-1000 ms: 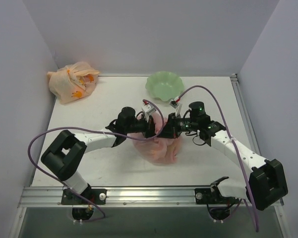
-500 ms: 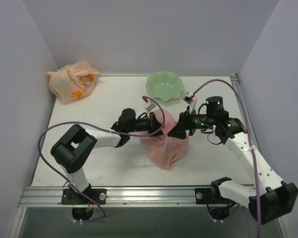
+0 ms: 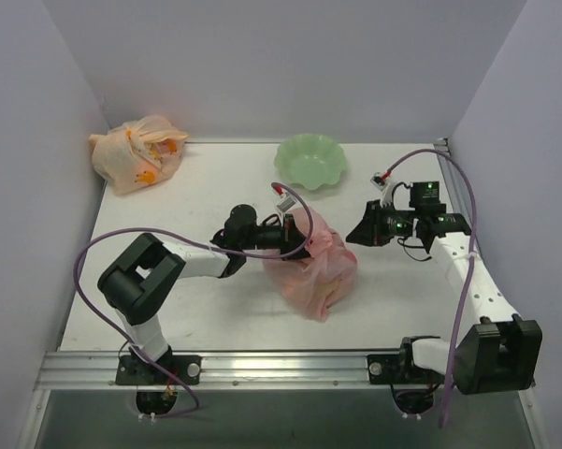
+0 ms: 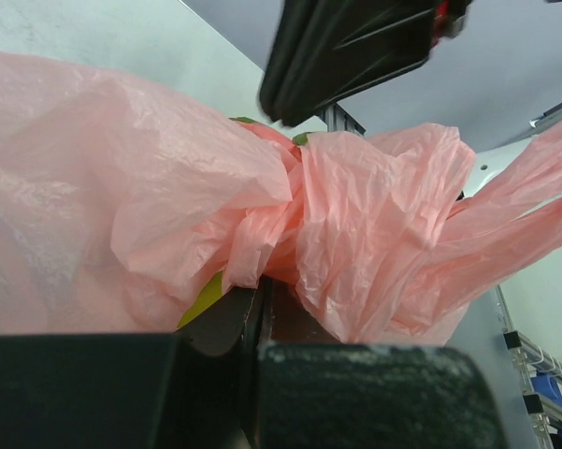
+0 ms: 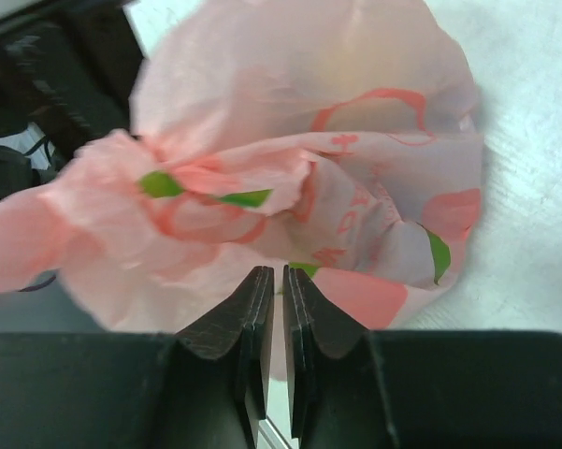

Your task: Place the fake fruits into the plastic bag and tie a complex knot

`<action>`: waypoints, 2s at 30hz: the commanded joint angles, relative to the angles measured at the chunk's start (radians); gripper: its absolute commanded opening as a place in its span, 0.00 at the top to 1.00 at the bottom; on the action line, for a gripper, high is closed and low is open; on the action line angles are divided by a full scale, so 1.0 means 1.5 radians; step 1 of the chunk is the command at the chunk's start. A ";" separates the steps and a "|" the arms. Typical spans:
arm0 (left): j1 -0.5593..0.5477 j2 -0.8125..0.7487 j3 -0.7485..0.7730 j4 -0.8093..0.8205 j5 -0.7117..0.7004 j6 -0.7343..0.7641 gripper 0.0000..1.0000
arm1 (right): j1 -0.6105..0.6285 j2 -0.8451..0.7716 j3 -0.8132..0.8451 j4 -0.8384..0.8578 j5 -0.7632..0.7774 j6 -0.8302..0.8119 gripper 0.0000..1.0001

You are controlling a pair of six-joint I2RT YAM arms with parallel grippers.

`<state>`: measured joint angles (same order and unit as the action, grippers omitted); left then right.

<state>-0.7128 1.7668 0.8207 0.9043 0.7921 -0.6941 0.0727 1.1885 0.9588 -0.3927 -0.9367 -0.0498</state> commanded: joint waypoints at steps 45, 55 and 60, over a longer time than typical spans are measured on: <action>-0.055 0.046 -0.006 0.217 0.171 -0.122 1.00 | 0.200 0.044 -0.123 0.475 -0.054 0.322 0.44; -0.038 0.049 0.005 0.232 0.188 -0.118 1.00 | 0.190 -0.042 -0.090 0.155 -0.072 0.060 0.53; -0.037 0.051 0.005 0.242 0.194 -0.127 1.00 | 0.178 -0.055 -0.077 0.071 -0.073 -0.046 0.55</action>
<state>-0.7650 1.8439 0.8173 1.1942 1.0428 -0.8871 0.3515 1.1240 0.7990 -0.1741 -1.0401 0.0338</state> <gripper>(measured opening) 0.031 0.462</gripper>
